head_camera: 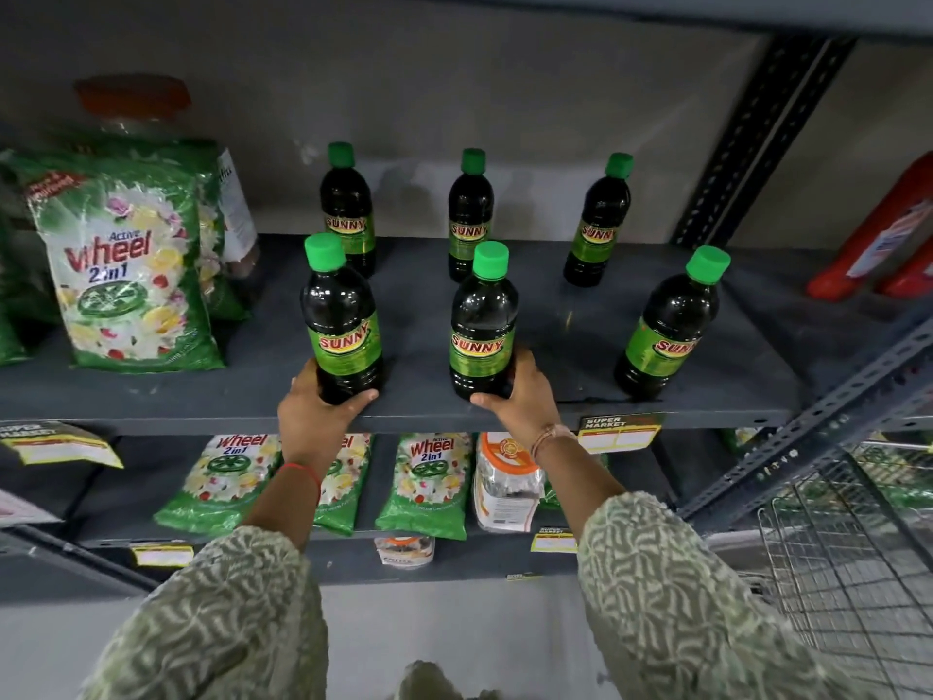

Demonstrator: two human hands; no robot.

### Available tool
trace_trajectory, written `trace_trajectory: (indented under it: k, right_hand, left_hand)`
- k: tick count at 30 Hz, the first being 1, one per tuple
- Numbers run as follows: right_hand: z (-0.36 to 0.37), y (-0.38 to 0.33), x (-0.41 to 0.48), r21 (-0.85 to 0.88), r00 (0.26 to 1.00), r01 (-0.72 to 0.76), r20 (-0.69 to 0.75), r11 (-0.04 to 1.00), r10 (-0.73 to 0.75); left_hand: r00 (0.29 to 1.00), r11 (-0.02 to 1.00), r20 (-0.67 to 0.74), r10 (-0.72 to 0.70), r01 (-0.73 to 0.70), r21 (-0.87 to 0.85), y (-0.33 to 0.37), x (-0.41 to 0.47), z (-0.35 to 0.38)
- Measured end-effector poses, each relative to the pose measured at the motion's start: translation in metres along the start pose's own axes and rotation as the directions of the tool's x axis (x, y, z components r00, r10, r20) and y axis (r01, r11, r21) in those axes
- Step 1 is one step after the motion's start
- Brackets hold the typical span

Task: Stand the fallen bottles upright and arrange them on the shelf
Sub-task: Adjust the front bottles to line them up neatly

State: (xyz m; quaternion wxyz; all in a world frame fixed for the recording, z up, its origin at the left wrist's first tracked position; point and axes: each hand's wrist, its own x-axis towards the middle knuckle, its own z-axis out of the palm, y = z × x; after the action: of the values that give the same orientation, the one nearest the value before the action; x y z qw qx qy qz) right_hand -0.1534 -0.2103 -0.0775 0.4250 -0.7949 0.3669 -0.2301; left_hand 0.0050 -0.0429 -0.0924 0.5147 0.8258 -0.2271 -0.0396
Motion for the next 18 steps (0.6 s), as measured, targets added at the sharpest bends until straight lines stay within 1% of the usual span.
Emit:
trace_trajectory:
  k: [2, 6, 18]
  right_hand:
    - [0.003, 0.000, 0.000, -0.006, 1.000, -0.009, -0.005, 1.000, 0.009]
    - [0.003, -0.001, -0.002, -0.019, 1.000, -0.025, -0.007, 1.000, 0.025]
    - [0.001, -0.005, -0.004, -0.057, 0.999, -0.040, 0.002, 0.998, 0.040]
  left_hand:
    - [1.000, 1.000, 0.014, -0.020, 0.020, 0.001, -0.004, 0.005, -0.006]
    - [0.999, 1.000, 0.048, -0.007, 0.007, 0.016, -0.007, 0.010, -0.013]
    - [0.996, 0.998, 0.082, 0.017, -0.011, -0.064, -0.008, 0.011, -0.022]
